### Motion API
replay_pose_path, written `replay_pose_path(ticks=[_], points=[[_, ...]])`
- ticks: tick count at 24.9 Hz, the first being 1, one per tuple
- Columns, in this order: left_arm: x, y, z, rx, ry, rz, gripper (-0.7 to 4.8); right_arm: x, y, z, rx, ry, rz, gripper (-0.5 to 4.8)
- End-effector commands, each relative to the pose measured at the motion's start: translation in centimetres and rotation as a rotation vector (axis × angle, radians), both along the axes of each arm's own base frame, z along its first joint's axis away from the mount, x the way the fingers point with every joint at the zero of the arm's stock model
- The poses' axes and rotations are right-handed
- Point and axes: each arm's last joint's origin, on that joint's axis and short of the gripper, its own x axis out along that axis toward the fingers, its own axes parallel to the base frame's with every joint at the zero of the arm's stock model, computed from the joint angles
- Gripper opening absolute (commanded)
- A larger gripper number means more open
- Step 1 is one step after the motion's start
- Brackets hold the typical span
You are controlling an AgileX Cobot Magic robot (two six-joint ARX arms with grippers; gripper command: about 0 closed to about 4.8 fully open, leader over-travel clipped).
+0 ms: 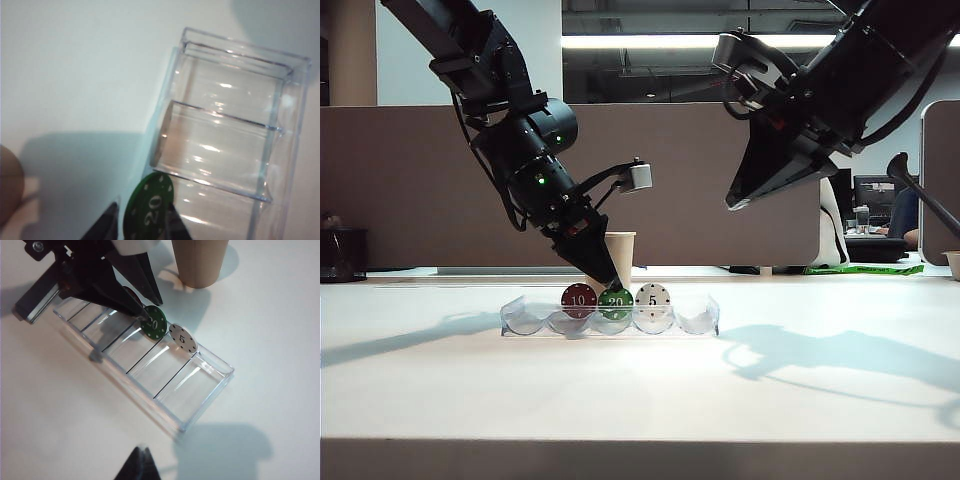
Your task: Pick up the chip with the greater value and put it into the paper cup.
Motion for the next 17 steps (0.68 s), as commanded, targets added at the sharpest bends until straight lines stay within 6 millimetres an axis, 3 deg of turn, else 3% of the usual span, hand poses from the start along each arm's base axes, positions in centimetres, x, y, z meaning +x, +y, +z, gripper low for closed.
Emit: replay_pose_path(ticks=[1,17], points=[[-0.1,0.01,0.23,-0.01,0.009,0.0,1.19,0.05,0.05,0.31,0.013,-0.017,0.004,-0.06],[-0.18,0.04,0.19,-0.009,0.03,0.015,0.78,0.05,0.05,0.31,0.013,-0.017,0.004,-0.05]])
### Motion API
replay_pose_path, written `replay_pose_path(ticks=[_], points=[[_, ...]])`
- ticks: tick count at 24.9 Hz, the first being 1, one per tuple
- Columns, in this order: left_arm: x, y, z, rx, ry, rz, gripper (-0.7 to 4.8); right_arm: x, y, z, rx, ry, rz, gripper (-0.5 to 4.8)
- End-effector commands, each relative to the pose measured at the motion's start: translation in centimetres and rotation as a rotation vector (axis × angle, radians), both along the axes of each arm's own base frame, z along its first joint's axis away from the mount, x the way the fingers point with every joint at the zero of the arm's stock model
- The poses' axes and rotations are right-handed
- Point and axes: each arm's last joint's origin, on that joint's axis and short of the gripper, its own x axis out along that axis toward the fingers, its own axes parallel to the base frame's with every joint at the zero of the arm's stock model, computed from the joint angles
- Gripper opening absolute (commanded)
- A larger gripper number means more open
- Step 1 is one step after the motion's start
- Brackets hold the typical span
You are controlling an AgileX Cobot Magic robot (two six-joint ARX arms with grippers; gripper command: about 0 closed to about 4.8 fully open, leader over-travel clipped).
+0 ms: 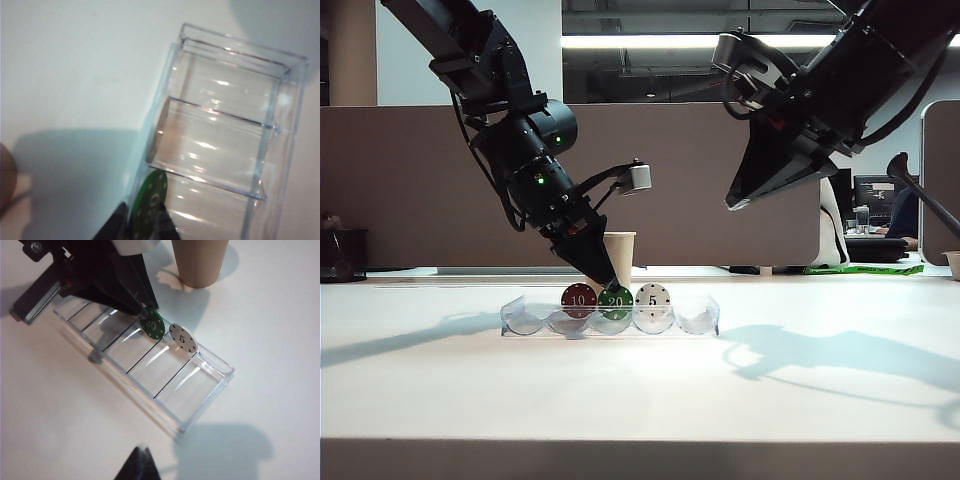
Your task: Pick up the chip with the greater value and put it into the paper cup.
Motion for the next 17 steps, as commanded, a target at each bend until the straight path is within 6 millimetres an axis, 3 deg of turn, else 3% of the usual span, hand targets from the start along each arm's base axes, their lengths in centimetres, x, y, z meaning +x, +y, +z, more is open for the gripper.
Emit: replay_pose_path(ticks=[1,17], points=[[-0.08,-0.01,0.25,-0.01,0.004,-0.002,0.67,0.05,0.05,0.31,0.013,-0.017,0.004,-0.06],[-0.19,0.02,-0.13,-0.007,0.042,0.012,-0.06,0.04,0.05,0.29,0.012,-0.014,0.004,-0.05]])
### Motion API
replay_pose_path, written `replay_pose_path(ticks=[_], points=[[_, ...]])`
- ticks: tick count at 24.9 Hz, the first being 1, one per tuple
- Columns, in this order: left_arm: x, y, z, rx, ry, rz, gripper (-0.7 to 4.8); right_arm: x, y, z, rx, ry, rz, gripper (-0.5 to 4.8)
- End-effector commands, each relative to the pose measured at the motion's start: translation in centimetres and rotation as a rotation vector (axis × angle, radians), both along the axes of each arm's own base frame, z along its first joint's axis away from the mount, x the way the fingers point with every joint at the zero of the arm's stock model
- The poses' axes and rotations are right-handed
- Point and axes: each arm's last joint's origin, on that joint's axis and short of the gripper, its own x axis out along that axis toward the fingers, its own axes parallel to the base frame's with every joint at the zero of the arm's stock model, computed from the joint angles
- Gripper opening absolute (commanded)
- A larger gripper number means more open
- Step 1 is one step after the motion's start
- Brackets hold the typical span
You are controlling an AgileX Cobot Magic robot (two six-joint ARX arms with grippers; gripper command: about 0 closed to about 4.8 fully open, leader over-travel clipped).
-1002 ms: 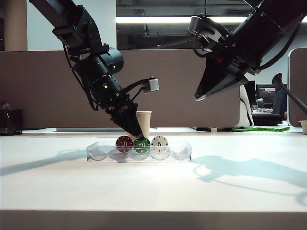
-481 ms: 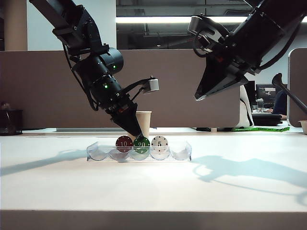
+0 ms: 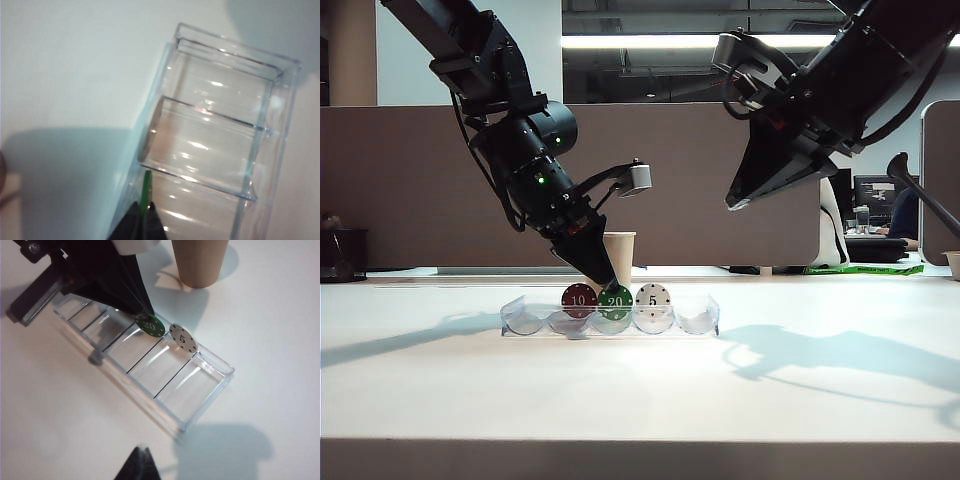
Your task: Pick up the chip with the greater value and put it into the paper cup.
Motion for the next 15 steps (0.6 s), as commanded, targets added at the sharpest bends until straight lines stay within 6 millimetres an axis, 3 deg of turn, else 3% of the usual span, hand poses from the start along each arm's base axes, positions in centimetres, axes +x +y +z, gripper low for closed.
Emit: replay_pose_path(ticks=[1,15], points=[[-0.07,0.02,-0.05,0.0,0.011,-0.002,-0.06,0.04,0.05,0.29,0.012,-0.015,0.004,-0.05],[-0.35,0.0,0.72,-0.012,0.014,-0.003,-0.06,0.03,0.04,0.27,0.011,-0.013,0.004,-0.05]])
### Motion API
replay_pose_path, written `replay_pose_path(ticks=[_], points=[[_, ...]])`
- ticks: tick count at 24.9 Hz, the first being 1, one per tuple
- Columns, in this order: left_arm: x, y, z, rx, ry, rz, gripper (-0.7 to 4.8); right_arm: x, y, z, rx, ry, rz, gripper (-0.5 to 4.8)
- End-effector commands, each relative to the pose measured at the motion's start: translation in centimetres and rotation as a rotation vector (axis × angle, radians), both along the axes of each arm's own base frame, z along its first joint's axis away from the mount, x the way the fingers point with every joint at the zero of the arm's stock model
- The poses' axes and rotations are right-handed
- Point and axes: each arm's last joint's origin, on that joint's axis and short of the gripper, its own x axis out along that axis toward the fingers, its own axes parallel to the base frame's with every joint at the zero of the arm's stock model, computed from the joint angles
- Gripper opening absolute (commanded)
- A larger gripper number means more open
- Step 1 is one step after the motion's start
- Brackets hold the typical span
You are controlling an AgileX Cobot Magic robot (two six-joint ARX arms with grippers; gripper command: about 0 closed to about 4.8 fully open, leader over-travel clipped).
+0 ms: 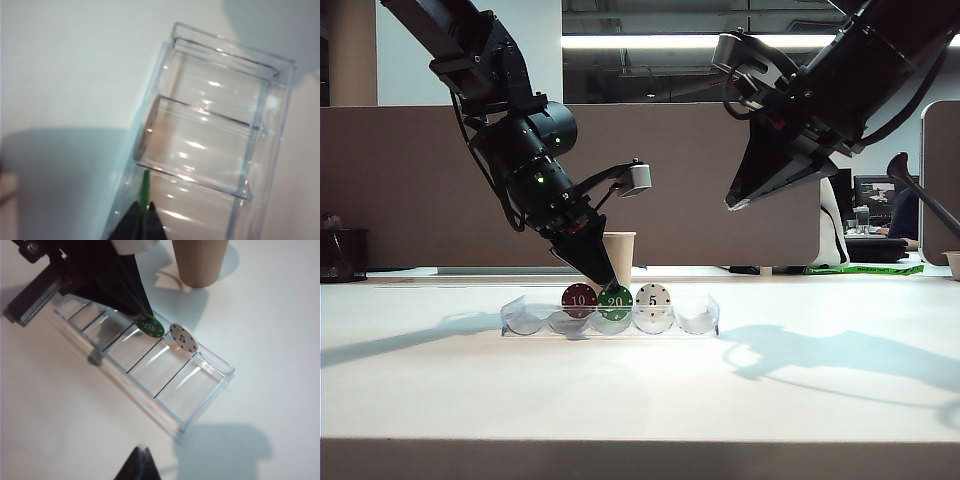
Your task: Pick up the chip with the greater value and put it into the paper cup.
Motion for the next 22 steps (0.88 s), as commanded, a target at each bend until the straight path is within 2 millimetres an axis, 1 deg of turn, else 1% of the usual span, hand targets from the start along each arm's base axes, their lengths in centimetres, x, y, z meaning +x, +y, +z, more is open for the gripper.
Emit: replay_pose_path(ticks=[1,6,12,13,17,19,22], points=[[-0.3,0.0,1.1,-0.011,-0.008,-0.002,-0.06,0.0,0.0,0.3,0.011,-0.013,0.004,-0.05],[-0.6,0.1,2.4,-0.023,-0.037,-0.002,-0.06,0.0,0.0,0.3,0.011,-0.014,0.004,-0.06],[-1.2,0.2,4.4,-0.045,-0.073,0.004,-0.06,0.0,0.0,0.3,0.011,-0.013,0.004,-0.05],[-1.3,0.2,5.2,-0.055,-0.097,0.004,-0.06,0.0,0.0,0.3,0.011,-0.014,0.004,-0.05],[-1.6,0.3,6.9,-0.081,-0.161,0.003,-0.06,0.0,0.0,0.3,0.011,-0.014,0.004,-0.06],[-1.7,0.4,8.8,-0.108,-0.225,0.004,-0.06,0.0,0.0,0.3,0.012,-0.016,0.004,-0.06],[-1.5,0.3,9.9,-0.137,-0.265,0.021,-0.06,0.1,0.1,0.4,0.018,-0.029,0.004,-0.06]])
